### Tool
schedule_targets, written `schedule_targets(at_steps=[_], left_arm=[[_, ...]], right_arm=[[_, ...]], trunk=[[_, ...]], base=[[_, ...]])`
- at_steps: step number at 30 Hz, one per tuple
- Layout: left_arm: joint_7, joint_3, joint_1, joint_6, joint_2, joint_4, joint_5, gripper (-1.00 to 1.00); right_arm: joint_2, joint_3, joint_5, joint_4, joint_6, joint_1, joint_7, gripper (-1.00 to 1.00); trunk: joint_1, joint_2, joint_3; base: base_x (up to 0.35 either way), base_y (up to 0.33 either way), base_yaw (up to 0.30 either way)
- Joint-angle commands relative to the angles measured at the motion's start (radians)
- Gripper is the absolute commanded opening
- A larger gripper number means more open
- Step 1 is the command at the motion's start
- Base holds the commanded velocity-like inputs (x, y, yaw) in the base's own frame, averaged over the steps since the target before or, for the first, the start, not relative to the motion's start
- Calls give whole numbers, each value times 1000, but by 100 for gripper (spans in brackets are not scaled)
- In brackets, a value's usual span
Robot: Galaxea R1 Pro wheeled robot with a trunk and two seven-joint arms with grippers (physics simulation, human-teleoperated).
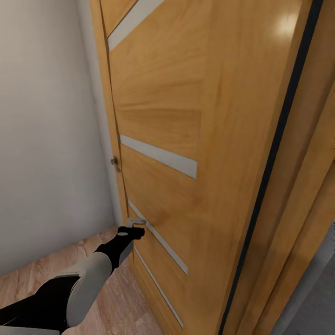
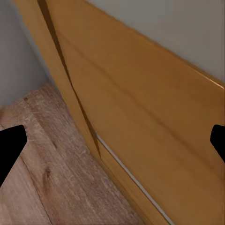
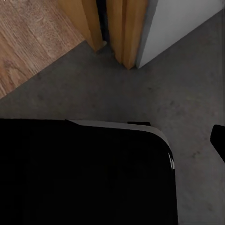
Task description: Move the two storage containers from the living room to the garage. In the garage, place one container on the floor and stack the other container on top of it (either order is fine).
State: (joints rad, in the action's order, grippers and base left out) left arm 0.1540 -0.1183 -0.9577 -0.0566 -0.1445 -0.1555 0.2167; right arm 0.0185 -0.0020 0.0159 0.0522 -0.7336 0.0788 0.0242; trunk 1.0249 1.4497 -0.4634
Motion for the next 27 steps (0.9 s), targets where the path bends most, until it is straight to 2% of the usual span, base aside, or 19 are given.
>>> schedule_targets(at_steps=[1, 2, 3, 27], left_arm=[[-4, -4, -1, -5, -7, -8, 5, 100], [-1, -4, -1, -5, -7, -6, 6, 100], [-65, -4, -1, -5, -30, -14, -137, 100], [-65, -4, -1, -5, -30, -14, -137, 100]], right_arm=[[0, -1, 1, 2, -4, -1, 2, 100], [0, -1, 1, 2, -4, -1, 2, 100], [0, -1, 1, 2, -4, -1, 2, 100], [0, -1, 1, 2, -4, -1, 2, 100]], trunk=[[0, 0, -1], [0, 0, -1], [0, 0, -1], [0, 0, -1]], base=[[0, 0, -58], [0, 0, -29], [0, 0, -24], [0, 0, -1]])
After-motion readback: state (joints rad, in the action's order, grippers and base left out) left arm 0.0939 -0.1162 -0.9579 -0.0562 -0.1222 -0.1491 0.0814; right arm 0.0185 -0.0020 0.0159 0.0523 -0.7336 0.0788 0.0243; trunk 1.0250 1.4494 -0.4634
